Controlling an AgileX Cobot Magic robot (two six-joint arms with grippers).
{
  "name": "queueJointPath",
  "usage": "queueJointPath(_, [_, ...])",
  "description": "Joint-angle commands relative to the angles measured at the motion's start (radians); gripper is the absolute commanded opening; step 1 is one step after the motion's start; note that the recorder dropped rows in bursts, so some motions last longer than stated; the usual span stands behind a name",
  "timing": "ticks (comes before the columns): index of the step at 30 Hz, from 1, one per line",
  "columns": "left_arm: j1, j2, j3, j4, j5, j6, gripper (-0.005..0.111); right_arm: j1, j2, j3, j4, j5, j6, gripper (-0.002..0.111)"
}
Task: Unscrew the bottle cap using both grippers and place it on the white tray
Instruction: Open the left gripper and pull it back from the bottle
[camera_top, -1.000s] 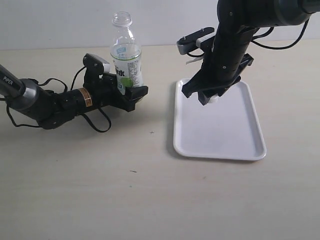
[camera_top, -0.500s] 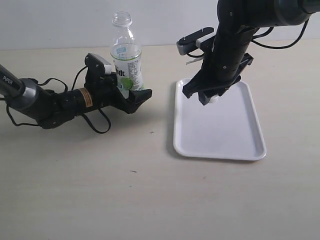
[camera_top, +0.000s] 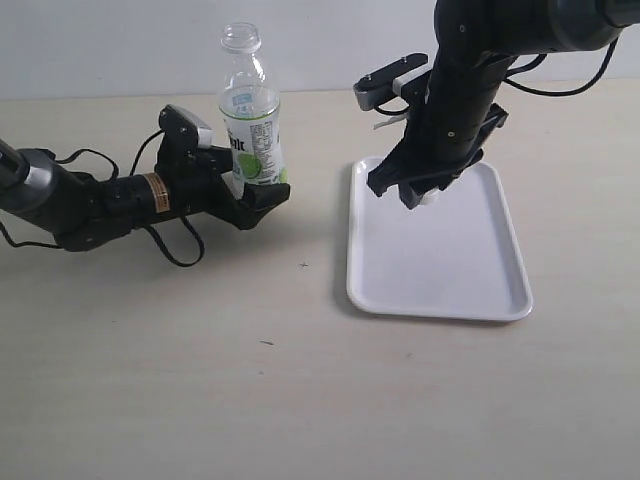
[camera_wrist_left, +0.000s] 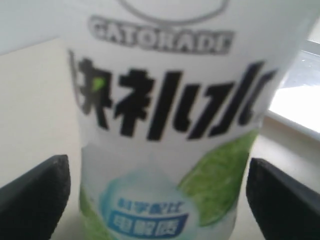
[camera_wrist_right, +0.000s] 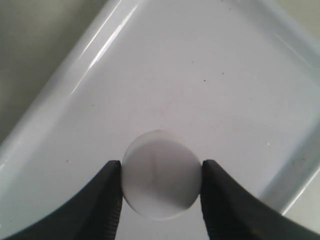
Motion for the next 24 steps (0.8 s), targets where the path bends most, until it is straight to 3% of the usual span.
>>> queueJointPath(1, [-0.001, -0.017, 0.017, 0.010, 0.002, -0.013, 0.090, -0.005, -0.004, 0.002, -0.017, -0.012, -0.004, 0.000])
queueJointPath(8, [0.003, -0.048, 0.060, 0.014, 0.012, -0.020, 0.090, -0.005, -0.004, 0.002, -0.037, -0.012, -0.007, 0.000])
queueJointPath(19, [0.072, -0.122, 0.212, 0.036, -0.001, -0.019, 0.090, -0.005, -0.004, 0.002, -0.040, -0.022, -0.037, 0.000])
queueJointPath(22, [0.082, -0.156, 0.249, 0.048, -0.002, -0.016, 0.076, -0.013, 0.000, 0.002, -0.037, -0.058, -0.028, 0.000])
queueJointPath(24, [0.084, -0.175, 0.262, 0.082, -0.002, -0.016, 0.057, -0.027, 0.012, 0.002, -0.029, -0.084, -0.024, 0.000])
